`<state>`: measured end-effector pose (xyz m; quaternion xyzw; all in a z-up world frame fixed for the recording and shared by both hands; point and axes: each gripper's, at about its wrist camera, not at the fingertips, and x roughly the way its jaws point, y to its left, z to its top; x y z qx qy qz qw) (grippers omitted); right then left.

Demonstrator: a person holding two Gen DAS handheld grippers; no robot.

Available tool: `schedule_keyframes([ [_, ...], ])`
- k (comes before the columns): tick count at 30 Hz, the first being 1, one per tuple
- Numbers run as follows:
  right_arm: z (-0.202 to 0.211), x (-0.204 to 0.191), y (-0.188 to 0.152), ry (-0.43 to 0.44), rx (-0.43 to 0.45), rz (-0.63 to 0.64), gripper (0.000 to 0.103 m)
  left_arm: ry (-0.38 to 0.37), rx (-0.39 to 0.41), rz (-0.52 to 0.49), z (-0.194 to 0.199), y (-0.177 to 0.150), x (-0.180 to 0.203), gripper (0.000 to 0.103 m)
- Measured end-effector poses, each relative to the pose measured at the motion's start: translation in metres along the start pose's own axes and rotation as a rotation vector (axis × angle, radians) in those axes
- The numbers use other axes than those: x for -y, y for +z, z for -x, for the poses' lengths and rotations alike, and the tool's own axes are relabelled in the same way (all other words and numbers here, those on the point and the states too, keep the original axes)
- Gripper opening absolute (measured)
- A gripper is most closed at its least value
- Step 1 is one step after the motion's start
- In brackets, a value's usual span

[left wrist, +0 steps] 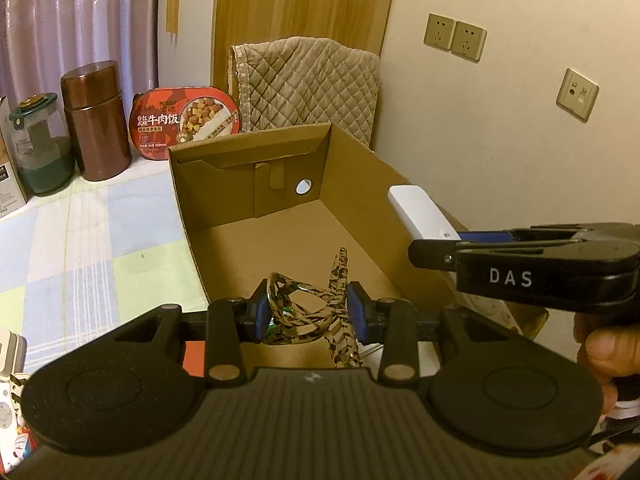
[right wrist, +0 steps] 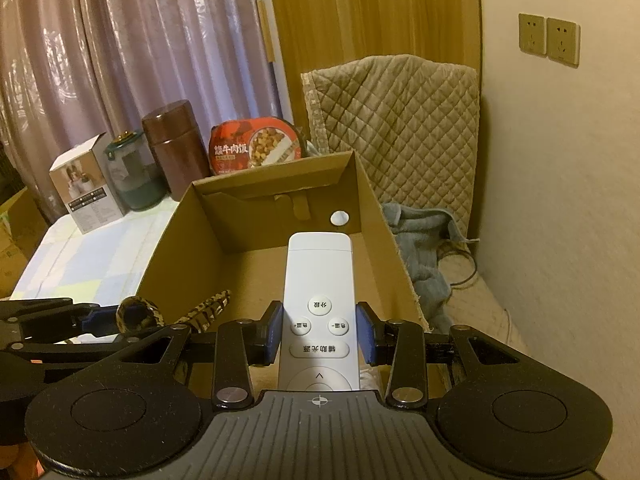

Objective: Organize rigid objects
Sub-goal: 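Open the left tool to drop the lanyard into the box, then lower the long white remote into the box and open the right tool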

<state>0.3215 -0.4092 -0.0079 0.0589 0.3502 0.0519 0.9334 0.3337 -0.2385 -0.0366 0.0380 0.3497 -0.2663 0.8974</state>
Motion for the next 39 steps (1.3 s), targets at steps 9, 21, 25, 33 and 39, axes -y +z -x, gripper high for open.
schedule_keyframes([
  [9,0.0,0.003,-0.002,-0.004,-0.004,-0.008,0.035,0.012,0.006,-0.01,-0.004,-0.001,0.001,0.035],
  [21,0.003,-0.002,-0.003,0.003,-0.002,-0.015,0.035,0.052,0.055,0.015,0.02,0.007,-0.014,0.039],
  [25,0.003,-0.007,-0.002,0.008,-0.002,-0.011,0.035,0.055,0.056,0.012,0.026,0.006,-0.014,0.039],
  [33,-0.002,-0.01,-0.001,0.009,-0.011,-0.009,0.035,0.052,0.051,0.011,0.029,0.001,-0.015,0.039],
  [39,-0.006,-0.011,-0.003,0.005,-0.023,-0.012,0.035,0.052,0.048,0.012,0.028,0.0,-0.016,0.039],
])
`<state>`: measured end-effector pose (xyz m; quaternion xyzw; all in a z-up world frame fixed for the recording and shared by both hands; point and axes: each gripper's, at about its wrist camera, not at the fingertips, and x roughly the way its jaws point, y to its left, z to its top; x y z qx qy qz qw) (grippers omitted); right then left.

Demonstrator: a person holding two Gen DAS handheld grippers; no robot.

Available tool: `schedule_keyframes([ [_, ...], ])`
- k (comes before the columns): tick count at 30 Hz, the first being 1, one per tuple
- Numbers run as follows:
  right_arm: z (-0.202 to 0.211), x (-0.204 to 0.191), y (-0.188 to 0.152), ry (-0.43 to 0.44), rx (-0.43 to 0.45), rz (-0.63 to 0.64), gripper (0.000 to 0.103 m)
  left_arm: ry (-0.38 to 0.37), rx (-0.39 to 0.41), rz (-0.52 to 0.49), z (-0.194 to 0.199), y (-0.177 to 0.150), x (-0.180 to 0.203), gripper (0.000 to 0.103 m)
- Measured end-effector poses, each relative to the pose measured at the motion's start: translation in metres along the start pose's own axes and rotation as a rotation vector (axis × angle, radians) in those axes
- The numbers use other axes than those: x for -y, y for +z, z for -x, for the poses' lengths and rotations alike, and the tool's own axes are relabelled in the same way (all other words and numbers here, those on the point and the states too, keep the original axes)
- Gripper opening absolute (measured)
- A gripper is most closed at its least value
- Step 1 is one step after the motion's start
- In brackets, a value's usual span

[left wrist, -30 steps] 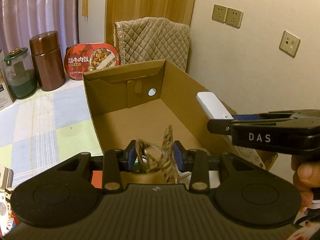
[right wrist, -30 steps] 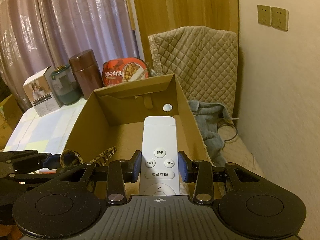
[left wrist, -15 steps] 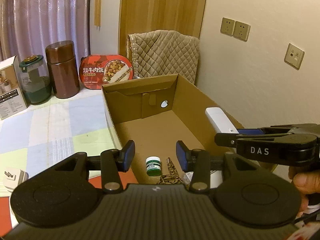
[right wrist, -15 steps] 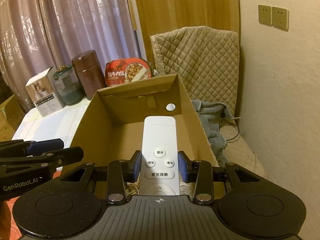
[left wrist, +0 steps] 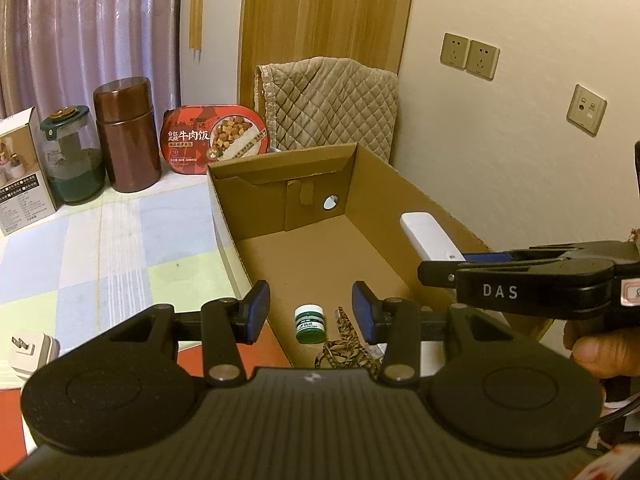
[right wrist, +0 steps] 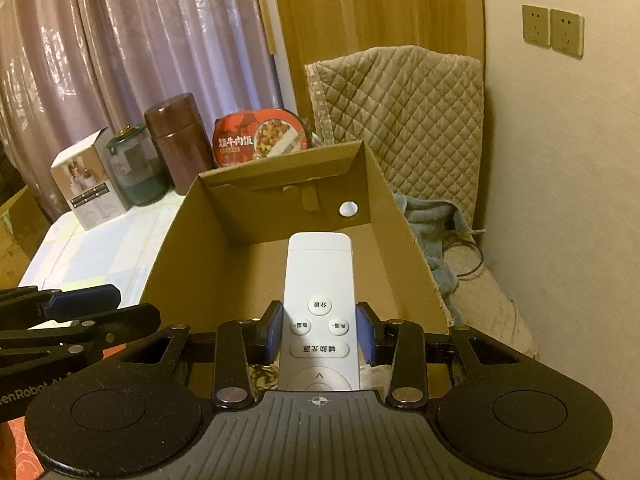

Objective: Organize rigid objects
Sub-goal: 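Lower the long white remote into the box and open the right tool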

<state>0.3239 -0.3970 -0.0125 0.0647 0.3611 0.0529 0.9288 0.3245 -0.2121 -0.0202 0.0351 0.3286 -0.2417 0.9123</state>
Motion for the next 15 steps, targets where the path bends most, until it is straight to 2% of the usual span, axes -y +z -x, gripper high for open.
schedule_keyframes([
  [15,-0.0026,0.0046,-0.0035,-0.007,-0.004,0.001,0.035,-0.002,0.001,-0.004,0.0019,-0.0005,0.0011,0.039],
])
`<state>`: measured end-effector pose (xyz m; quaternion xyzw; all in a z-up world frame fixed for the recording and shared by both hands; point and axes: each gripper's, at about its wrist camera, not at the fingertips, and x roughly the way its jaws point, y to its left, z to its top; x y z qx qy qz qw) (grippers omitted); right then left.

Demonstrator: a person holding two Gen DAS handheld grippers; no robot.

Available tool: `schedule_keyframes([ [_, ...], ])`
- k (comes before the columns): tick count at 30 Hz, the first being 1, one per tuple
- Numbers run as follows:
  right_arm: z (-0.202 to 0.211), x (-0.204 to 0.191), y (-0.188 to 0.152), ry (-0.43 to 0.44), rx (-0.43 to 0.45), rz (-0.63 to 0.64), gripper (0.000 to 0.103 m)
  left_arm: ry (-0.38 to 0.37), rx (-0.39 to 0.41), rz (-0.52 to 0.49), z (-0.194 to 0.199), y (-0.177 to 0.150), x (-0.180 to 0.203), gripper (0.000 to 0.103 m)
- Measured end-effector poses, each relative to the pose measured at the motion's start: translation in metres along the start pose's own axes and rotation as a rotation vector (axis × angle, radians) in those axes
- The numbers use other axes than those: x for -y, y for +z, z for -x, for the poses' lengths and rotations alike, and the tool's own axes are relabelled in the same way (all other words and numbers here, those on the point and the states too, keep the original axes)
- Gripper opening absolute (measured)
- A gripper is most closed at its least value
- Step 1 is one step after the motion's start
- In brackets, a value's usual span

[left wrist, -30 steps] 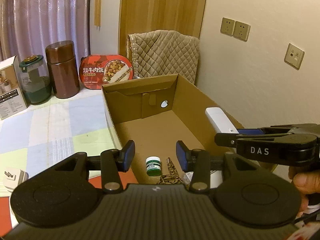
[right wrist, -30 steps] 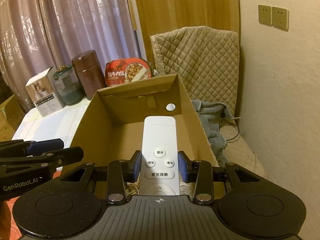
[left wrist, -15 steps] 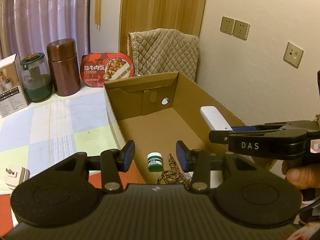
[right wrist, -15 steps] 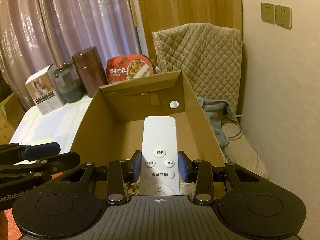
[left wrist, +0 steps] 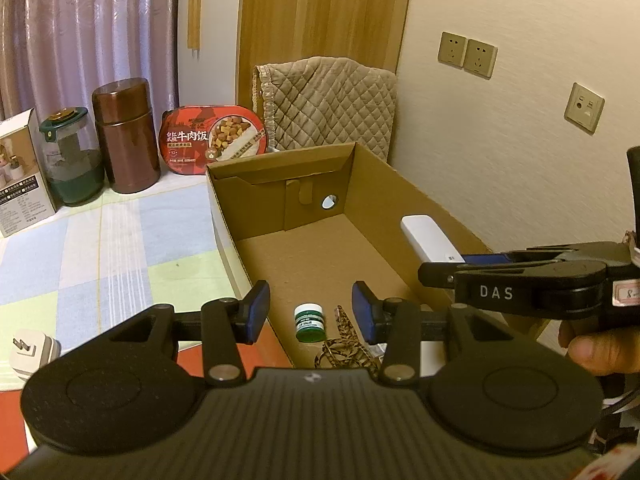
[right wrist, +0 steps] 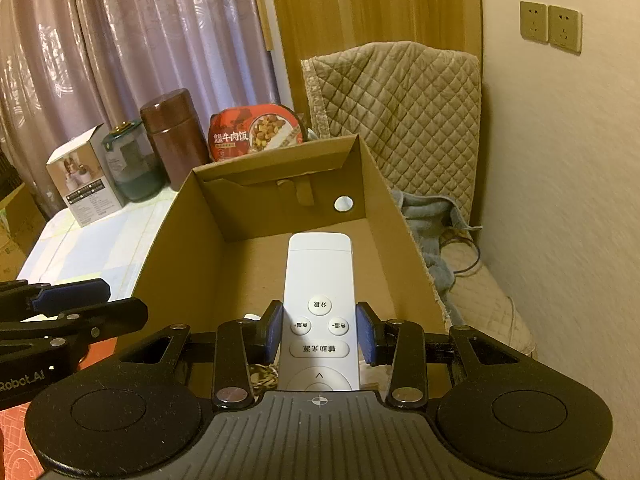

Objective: Organize rigid objects
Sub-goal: 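Lower the long white remote into the box and open the right tool, then move both tools back from the box over the mat items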

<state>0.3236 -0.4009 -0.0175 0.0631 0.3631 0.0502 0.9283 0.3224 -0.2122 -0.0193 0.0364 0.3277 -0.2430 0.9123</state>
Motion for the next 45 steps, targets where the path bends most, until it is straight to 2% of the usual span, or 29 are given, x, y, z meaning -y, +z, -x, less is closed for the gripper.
schedule_keyframes([
  [6,0.0,0.003,-0.003,0.025,-0.012,-0.007,0.037,0.003,0.0,0.001,0.005,-0.001,-0.004,0.04],
  [7,0.0,0.003,-0.003,0.02,-0.015,-0.007,0.039,0.006,0.0,0.002,0.006,-0.001,-0.004,0.04],
  [9,0.004,0.004,-0.004,0.011,-0.008,-0.013,0.049,0.011,0.002,0.004,0.01,-0.002,-0.007,0.04],
  [11,0.01,0.005,-0.003,0.007,0.001,-0.024,0.053,0.017,0.003,0.004,0.015,-0.003,-0.01,0.04],
  [19,0.043,-0.006,0.0,0.018,0.031,-0.029,0.056,0.038,0.019,0.013,0.042,-0.004,-0.018,0.04],
  [32,0.112,-0.07,0.011,0.116,0.119,0.026,0.058,0.106,0.074,0.031,0.117,-0.005,-0.039,0.043],
  [37,0.127,-0.094,0.012,0.146,0.136,0.048,0.059,0.137,0.09,0.045,0.144,-0.009,-0.052,0.045],
  [45,0.137,-0.134,0.007,0.197,0.143,0.067,0.062,0.194,0.1,0.073,0.177,-0.021,-0.084,0.053],
])
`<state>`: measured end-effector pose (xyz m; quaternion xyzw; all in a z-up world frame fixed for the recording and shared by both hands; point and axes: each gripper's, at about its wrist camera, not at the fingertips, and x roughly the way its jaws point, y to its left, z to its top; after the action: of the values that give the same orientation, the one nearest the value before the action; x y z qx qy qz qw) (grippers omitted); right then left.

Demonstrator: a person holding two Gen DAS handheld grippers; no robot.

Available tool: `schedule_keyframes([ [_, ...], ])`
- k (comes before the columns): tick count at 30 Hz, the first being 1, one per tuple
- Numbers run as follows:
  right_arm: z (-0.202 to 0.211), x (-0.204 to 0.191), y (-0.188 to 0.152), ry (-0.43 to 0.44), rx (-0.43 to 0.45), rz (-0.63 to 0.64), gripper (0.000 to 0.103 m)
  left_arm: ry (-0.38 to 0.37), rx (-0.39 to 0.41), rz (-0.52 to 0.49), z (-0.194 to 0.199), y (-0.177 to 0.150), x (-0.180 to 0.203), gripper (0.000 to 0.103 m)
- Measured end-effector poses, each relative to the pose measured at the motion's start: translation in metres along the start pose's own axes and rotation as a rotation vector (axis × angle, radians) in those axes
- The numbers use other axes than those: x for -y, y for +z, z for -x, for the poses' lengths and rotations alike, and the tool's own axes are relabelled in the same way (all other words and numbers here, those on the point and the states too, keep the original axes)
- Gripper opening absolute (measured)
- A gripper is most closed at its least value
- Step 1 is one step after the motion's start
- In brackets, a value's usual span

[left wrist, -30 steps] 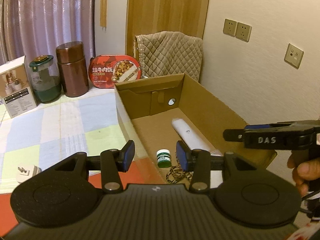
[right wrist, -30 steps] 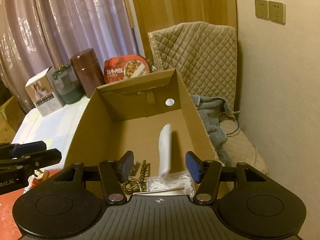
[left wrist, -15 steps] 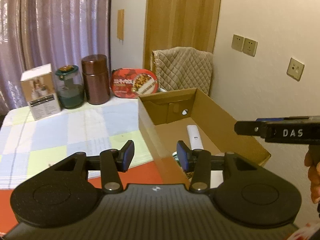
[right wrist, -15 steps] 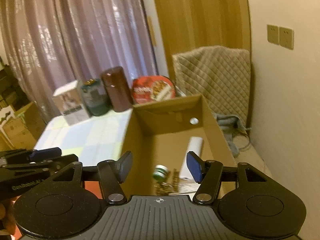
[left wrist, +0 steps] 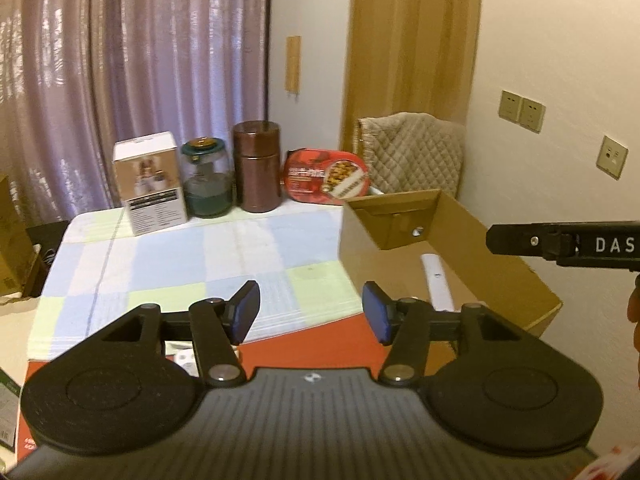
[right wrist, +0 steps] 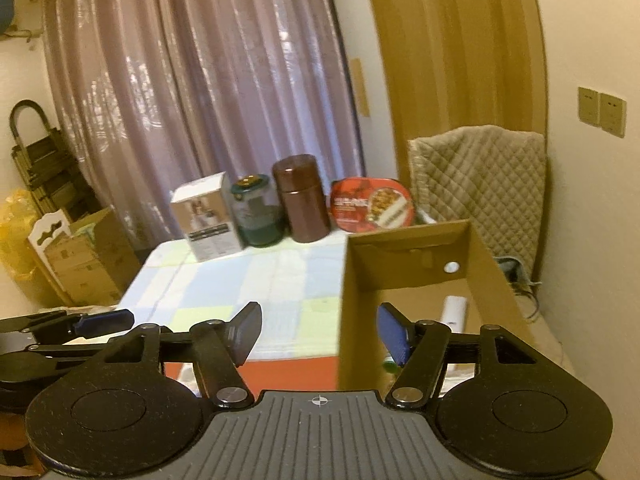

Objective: Organize rigid objects
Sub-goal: 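Move both tools back from the box over the mat items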

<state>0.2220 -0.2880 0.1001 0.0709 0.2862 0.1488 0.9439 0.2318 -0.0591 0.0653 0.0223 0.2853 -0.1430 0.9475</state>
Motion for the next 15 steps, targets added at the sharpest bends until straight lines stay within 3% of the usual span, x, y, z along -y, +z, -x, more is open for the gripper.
schedule_keyframes([
  [15,-0.047,-0.053,-0.039,0.083,-0.059,-0.018,0.065,0.167,0.016,0.076,0.027,-0.042,-0.093,0.075],
])
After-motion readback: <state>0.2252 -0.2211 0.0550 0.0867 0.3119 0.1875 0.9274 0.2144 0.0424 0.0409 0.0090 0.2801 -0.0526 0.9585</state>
